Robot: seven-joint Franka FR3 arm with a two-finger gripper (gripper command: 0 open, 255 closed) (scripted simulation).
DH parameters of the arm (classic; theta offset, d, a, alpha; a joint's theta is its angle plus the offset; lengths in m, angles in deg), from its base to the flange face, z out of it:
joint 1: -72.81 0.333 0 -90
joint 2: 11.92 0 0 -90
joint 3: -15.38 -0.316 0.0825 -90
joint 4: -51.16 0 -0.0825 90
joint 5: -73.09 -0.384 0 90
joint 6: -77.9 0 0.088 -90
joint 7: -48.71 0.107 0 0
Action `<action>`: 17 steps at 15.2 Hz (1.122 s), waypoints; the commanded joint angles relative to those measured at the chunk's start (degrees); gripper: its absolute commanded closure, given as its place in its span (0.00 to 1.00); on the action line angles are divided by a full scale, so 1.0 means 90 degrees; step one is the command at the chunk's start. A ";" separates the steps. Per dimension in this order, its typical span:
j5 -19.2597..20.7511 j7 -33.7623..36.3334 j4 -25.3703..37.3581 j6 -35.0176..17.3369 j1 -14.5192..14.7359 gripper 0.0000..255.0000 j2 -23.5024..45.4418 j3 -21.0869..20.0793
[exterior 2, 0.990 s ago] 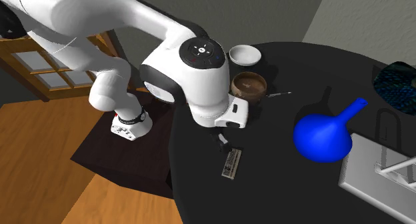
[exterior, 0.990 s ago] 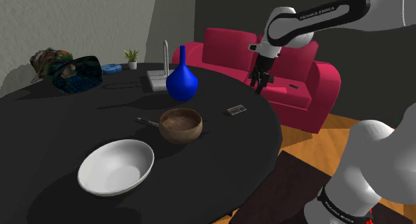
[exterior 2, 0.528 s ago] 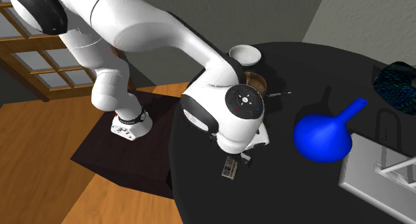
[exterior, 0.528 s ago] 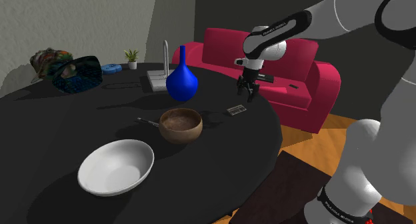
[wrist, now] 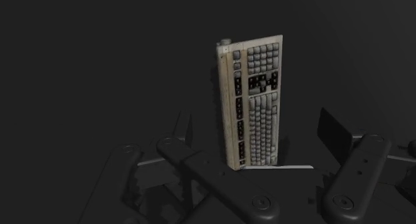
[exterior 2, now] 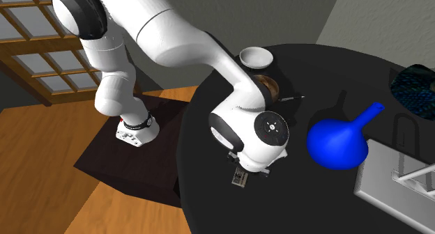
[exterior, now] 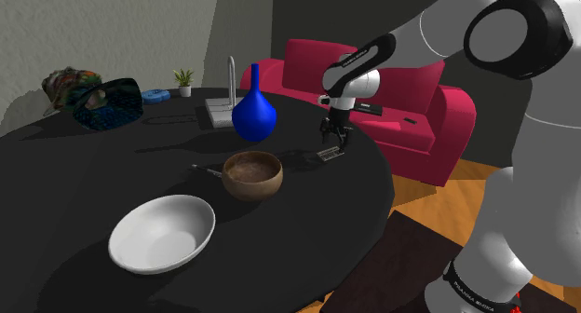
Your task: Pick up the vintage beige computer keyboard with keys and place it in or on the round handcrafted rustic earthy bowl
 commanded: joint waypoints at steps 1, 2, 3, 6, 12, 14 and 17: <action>-0.0087 -0.0063 -0.0097 -0.0159 -0.0011 0.00 0.0084 -0.0034; -0.0165 -0.0114 -0.0153 -0.0272 -0.0026 0.00 0.0164 -0.0063; -0.0165 -0.0114 -0.0153 -0.0272 -0.0027 0.00 0.0164 -0.0064; -0.0164 -0.0114 -0.0153 -0.0272 -0.0027 0.00 0.0164 -0.0064; -0.0164 -0.0114 -0.0153 -0.0272 -0.0027 1.00 0.0163 -0.0064; -0.0165 -0.0116 -0.0146 -0.0267 -0.0030 1.00 0.0166 -0.0064; -0.0156 -0.0111 -0.0151 -0.0263 -0.0027 1.00 0.0154 -0.0060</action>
